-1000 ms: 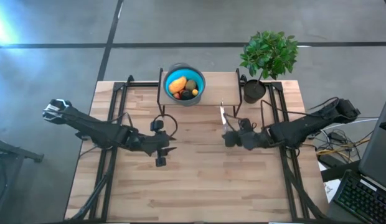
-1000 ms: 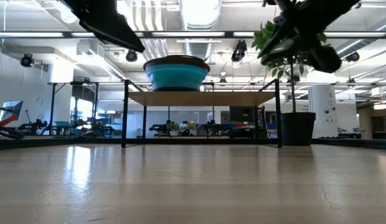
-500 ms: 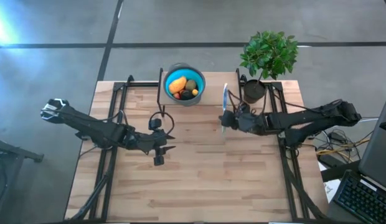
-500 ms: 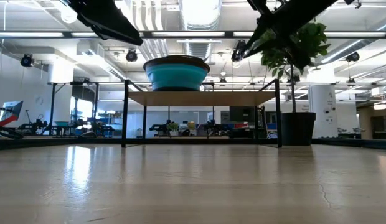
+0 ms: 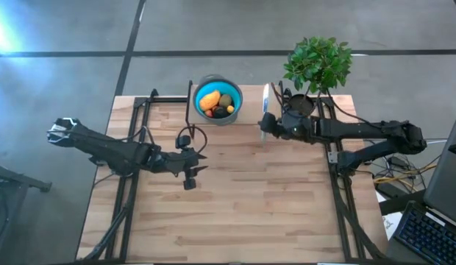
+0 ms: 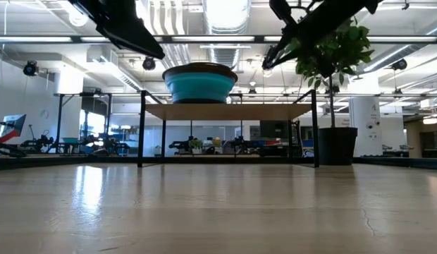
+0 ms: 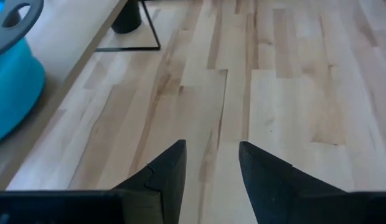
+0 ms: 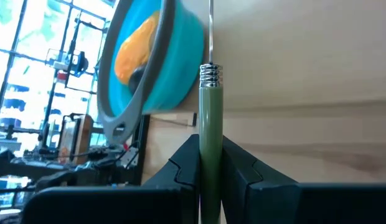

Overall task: Pick & Place Fruit
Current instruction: Put the green knife on the shelf

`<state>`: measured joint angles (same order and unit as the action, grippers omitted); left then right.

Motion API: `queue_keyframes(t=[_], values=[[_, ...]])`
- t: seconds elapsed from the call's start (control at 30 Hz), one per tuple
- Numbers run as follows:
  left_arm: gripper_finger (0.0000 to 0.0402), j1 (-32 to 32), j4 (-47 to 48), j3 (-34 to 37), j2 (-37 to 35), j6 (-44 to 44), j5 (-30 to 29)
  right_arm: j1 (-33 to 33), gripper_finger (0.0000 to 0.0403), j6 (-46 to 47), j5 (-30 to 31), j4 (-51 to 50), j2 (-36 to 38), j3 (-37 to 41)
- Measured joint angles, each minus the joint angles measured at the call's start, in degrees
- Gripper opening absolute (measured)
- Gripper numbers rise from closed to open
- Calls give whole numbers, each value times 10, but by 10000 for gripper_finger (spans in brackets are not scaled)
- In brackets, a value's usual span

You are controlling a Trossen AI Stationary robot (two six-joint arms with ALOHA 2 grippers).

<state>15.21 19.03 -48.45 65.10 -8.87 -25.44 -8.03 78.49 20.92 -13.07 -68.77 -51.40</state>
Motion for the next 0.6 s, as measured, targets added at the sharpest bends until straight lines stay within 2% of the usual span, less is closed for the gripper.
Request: queue_keyframes(t=[0.37,0.6], values=[[148,-14,12,0,0,14,9,-92,28,-10,-92,2,-39,1],[147,-24,13,0,0,15,9,-118,28,-19,-120,30,-74,-7]])
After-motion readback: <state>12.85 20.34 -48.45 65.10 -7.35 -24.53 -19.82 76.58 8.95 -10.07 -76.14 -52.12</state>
